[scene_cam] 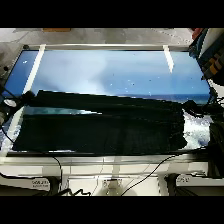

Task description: Fold the clothes and pants, and hang the long-sleeved shirts on hangers.

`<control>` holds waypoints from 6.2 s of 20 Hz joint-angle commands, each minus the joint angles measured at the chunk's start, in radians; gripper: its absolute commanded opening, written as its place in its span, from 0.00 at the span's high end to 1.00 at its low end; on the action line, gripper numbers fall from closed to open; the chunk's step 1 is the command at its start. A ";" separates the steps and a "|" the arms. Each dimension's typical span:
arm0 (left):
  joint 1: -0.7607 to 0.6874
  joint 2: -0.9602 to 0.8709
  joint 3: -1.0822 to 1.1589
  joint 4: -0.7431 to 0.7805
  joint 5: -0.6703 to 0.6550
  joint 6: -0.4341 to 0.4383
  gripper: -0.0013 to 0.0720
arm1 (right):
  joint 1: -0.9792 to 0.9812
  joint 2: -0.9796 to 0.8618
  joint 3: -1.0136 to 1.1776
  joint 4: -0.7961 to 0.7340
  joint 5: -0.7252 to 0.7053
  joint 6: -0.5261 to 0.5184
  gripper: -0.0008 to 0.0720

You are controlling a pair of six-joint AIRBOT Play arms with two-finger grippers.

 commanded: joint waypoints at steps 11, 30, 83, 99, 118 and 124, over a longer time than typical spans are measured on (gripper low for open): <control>0.042 0.057 0.274 0.553 -0.777 -0.040 0.95 | 0.000 0.000 0.001 0.001 0.029 0.002 0.26; 0.100 0.025 0.275 0.562 -0.734 -0.023 0.03 | 0.000 0.007 0.144 -0.168 0.231 0.153 0.05; 0.431 0.766 -0.494 0.501 -1.088 0.092 0.33 | -0.236 0.449 -0.655 -0.141 0.053 0.228 0.93; 0.782 0.445 -0.539 0.060 -0.792 0.397 0.27 | -0.236 0.449 -0.655 -0.146 0.059 0.224 0.93; 0.790 0.471 -0.530 -0.138 -0.690 0.591 0.95 | -0.236 0.684 -0.579 -0.148 0.183 0.158 0.94; 0.790 0.606 -0.507 -0.479 -0.681 0.705 0.95 | -0.236 0.932 -0.480 -0.180 0.230 0.304 0.94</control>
